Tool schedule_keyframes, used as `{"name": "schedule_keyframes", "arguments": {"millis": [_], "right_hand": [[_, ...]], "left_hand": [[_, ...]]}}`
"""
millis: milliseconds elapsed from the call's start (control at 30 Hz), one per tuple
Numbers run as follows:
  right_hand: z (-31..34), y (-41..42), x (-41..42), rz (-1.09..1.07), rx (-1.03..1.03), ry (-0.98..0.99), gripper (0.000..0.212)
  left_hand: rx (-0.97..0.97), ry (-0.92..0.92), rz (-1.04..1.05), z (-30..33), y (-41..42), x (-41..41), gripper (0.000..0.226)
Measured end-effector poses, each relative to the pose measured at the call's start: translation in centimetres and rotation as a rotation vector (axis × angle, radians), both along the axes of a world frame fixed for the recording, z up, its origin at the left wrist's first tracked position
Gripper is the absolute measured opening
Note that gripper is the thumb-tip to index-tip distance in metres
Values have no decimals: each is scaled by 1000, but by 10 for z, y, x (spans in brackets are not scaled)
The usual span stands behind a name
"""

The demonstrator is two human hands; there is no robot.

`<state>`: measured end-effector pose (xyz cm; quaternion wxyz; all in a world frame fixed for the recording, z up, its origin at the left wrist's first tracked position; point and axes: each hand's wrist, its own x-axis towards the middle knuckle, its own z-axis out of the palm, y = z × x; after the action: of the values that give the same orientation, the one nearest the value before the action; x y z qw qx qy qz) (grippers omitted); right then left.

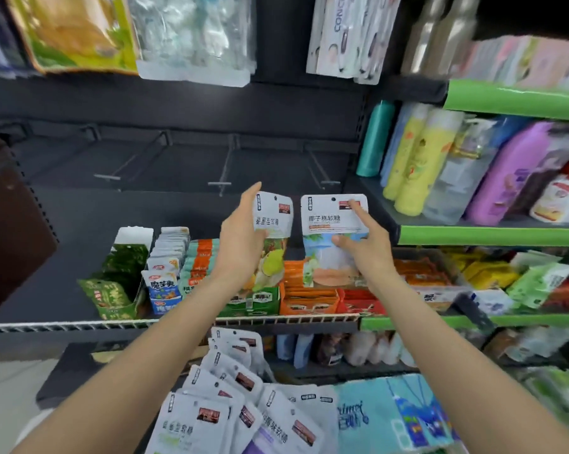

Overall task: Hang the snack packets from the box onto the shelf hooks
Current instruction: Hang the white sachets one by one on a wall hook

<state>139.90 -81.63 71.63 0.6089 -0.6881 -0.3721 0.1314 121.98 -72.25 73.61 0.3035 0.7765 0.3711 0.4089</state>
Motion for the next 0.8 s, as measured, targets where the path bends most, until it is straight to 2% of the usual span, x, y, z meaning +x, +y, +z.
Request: {"name": "schedule_keyframes", "arguments": {"millis": [100, 267, 567, 800], "right_hand": [[6, 12, 9, 3, -7, -62, 70], [9, 29, 13, 14, -31, -46, 71], [9, 32, 10, -9, -113, -87, 74], [5, 56, 27, 10, -287, -265, 70]], "left_hand": [[114, 83, 51, 6, 1, 5, 81], [192, 183, 60, 12, 3, 5, 84], [175, 176, 45, 15, 5, 1, 84], [136, 166, 65, 12, 16, 8, 81]]}}
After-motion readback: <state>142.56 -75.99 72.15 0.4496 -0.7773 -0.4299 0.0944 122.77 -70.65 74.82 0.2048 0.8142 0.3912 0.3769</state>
